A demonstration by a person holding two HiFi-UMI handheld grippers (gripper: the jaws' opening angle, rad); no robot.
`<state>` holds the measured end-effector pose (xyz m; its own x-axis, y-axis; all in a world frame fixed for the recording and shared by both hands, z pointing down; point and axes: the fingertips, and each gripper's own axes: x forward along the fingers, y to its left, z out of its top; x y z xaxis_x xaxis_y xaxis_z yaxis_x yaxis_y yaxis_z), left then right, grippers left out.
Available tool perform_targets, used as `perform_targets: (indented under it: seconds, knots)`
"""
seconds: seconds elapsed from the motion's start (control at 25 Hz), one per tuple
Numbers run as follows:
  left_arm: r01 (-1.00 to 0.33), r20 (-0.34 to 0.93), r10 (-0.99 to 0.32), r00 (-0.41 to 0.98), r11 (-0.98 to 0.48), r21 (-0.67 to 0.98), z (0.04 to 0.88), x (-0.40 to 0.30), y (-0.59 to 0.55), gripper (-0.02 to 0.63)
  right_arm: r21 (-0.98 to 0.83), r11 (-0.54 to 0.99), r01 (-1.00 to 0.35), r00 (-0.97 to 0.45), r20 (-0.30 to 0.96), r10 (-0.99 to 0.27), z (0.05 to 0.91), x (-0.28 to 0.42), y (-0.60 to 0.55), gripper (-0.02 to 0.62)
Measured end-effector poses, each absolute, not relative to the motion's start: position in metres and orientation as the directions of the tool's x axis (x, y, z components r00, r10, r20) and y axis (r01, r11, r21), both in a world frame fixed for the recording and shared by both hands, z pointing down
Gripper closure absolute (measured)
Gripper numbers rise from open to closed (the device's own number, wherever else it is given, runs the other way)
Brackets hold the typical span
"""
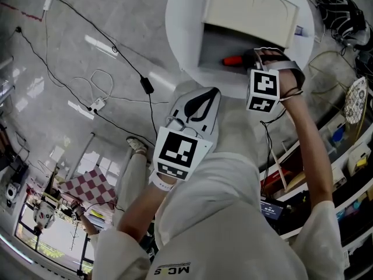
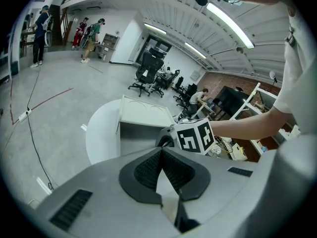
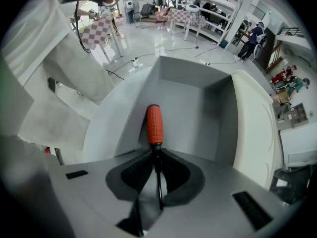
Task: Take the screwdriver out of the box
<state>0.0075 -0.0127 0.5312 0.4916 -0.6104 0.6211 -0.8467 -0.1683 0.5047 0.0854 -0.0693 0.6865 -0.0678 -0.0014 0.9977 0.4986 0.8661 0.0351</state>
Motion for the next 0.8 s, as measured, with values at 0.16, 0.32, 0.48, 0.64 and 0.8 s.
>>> perform_targets:
  seconds: [0.16, 0.32, 0.48, 0.64, 0.8]
  knots:
    - [-0.848, 0.624, -0.606, 0.493, -0.174, 0.501, 0.529, 0.007, -0.005, 0.597, 0.084, 0.866, 0.492, -0.109, 0.993, -0.035, 0.678, 0.083, -0.070, 0.483]
    - [-0.848, 0.617, -0.609, 0.499, -0.194, 0.494, 0.523, 0.004, -0.003, 0.597, 0.127, 0.887, 0.444, -0.150, 0.986, -0.066, 0.663, 0.078, -0.069, 0.483]
    - [-0.847, 0.606, -0.614, 0.506, -0.223, 0.482, 0.511, 0.002, -0.004, 0.597, 0.148, 0.919, 0.365, -0.202, 0.976, -0.077, 0.643, 0.070, -0.066, 0.483]
    - [-0.844, 0.587, -0.624, 0.516, -0.255, 0.471, 0.493, 0.000, -0.007, 0.597, 0.189, 0.948, 0.256, -0.261, 0.958, -0.121, 0.616, 0.064, -0.068, 0.484]
    - [-0.844, 0.572, -0.631, 0.523, -0.291, 0.450, 0.474, -0.008, -0.005, 0.597, 0.241, 0.960, 0.143, -0.319, 0.929, -0.186, 0.584, 0.058, -0.069, 0.485]
